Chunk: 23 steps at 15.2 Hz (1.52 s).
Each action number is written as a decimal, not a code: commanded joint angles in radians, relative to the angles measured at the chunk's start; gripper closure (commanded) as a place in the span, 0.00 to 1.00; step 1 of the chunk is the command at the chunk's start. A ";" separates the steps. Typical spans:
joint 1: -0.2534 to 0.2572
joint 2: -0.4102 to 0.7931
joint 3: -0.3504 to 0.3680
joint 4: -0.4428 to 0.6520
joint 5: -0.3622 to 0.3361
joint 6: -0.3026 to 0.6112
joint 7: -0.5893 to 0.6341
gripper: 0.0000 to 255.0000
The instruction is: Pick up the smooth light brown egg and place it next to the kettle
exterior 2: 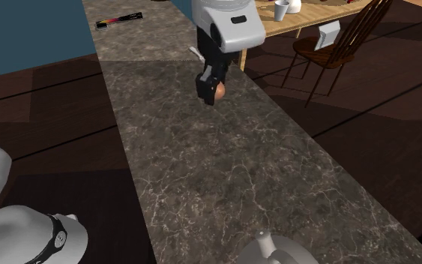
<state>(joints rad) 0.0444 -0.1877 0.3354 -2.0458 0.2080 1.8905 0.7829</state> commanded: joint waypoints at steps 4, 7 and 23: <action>-0.048 -0.051 -0.081 -0.048 0.000 -0.024 -0.129 1.00; -0.078 -0.059 -0.128 -0.057 -0.010 -0.036 -0.202 1.00; -0.242 0.054 -0.361 0.069 -0.079 -0.102 -0.568 1.00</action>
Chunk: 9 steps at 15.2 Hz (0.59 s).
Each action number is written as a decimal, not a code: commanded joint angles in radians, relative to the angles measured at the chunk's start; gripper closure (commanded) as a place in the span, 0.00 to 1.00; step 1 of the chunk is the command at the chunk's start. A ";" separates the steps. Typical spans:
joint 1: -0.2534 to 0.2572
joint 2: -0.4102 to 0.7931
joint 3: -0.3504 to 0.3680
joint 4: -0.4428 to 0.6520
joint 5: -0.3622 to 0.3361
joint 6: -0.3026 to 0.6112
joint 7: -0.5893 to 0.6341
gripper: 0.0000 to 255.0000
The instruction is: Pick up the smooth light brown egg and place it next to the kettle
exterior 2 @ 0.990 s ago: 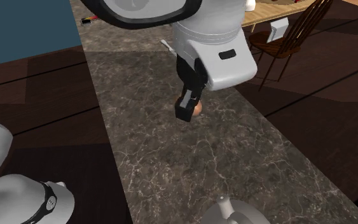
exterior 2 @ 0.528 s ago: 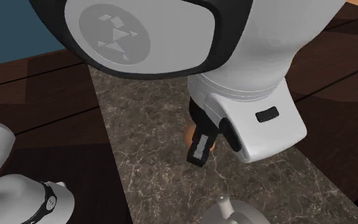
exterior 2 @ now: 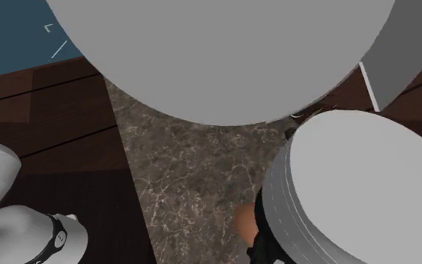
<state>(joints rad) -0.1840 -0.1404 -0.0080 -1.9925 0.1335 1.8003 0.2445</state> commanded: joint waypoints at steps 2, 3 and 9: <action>-0.034 0.038 -0.043 0.051 -0.010 -0.022 -0.073 1.00; -0.044 0.055 -0.056 0.071 -0.011 -0.028 -0.095 1.00; -0.107 0.176 -0.125 0.218 -0.012 -0.070 -0.223 1.00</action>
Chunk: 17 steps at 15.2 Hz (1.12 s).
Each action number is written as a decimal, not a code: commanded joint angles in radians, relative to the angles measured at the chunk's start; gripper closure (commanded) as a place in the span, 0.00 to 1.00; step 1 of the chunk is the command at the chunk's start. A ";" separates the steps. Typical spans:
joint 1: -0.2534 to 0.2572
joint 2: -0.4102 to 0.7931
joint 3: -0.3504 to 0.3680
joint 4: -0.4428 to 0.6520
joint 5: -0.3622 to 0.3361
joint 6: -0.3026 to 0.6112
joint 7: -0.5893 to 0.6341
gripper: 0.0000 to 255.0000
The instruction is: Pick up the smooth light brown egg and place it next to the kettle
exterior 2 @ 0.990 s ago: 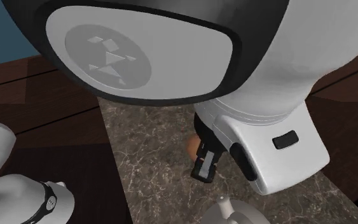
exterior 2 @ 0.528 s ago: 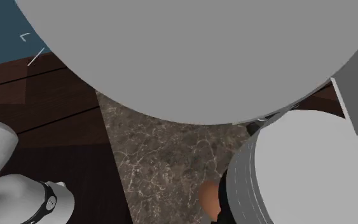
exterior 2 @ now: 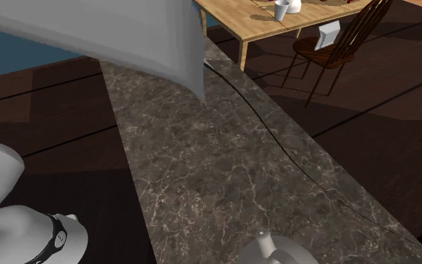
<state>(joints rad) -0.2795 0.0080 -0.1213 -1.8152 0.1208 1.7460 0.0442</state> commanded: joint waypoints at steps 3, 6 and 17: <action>-0.046 0.100 -0.040 0.133 0.008 -0.044 -0.084 1.00; -0.064 0.141 -0.053 0.172 0.014 -0.047 -0.116 1.00; -0.062 0.156 -0.051 0.044 0.021 0.095 -0.132 1.00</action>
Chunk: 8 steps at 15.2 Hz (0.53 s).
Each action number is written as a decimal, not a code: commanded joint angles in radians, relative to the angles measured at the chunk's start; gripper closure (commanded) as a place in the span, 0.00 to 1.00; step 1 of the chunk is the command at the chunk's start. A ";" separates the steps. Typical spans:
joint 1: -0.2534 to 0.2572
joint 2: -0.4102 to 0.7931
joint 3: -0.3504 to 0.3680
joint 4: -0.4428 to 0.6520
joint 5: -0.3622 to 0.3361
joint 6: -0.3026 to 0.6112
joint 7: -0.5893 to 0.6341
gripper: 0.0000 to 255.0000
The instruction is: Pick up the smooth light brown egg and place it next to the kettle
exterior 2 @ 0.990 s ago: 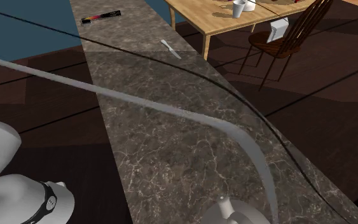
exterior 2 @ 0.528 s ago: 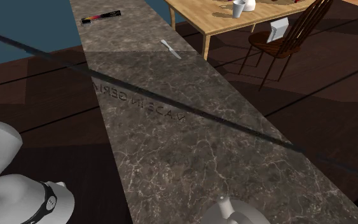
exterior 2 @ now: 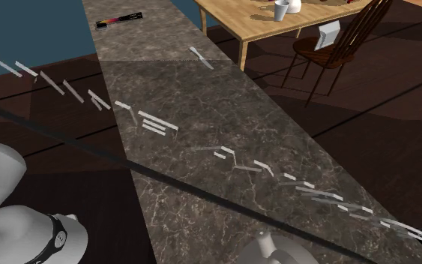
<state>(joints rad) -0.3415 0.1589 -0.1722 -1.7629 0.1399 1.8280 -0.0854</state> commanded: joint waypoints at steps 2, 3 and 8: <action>0.000 0.011 0.001 -0.028 0.004 0.038 -0.006 1.00; 0.000 0.014 0.001 -0.037 0.005 0.051 -0.007 1.00; 0.000 0.032 0.002 -0.081 0.011 0.112 -0.016 1.00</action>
<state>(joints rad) -0.3416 0.1871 -0.1705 -1.8328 0.1494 1.9248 -0.0995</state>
